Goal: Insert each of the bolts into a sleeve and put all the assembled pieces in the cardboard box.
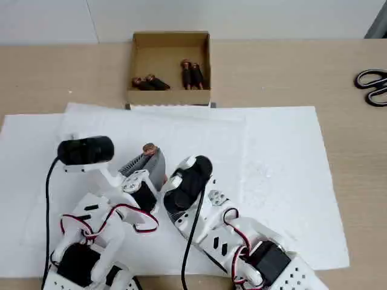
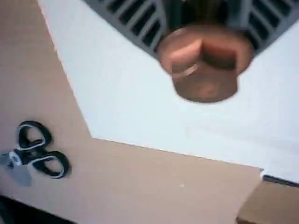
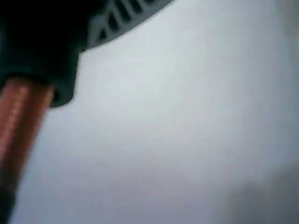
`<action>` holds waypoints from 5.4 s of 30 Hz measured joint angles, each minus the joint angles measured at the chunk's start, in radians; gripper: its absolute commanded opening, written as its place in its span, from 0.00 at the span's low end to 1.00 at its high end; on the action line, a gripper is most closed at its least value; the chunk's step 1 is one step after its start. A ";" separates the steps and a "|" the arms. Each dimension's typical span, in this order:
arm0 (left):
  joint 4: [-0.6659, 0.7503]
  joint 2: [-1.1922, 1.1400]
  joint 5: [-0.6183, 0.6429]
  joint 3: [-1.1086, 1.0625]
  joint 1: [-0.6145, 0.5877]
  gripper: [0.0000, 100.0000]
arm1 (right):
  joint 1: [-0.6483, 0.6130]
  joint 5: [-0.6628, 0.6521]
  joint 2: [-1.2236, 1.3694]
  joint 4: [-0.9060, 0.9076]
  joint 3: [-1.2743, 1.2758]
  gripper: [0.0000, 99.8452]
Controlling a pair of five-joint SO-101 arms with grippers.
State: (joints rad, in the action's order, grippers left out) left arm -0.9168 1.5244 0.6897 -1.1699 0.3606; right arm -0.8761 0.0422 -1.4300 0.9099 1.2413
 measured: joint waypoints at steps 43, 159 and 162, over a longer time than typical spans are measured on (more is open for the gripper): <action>-0.244 0.011 -0.094 0.089 0.020 0.00 | -0.008 0.002 0.002 -0.008 0.002 0.00; -0.025 0.281 -0.241 -0.514 -0.413 0.01 | 0.560 -0.069 0.899 -0.477 -0.830 0.00; -0.025 0.281 -0.304 -0.514 -0.414 0.01 | 0.560 -0.069 1.019 -0.477 -0.948 0.00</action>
State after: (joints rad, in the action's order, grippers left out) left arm -0.9413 1.8052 0.3859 -1.6840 -0.0537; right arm -0.3161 -0.0269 -0.4112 0.4327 0.2931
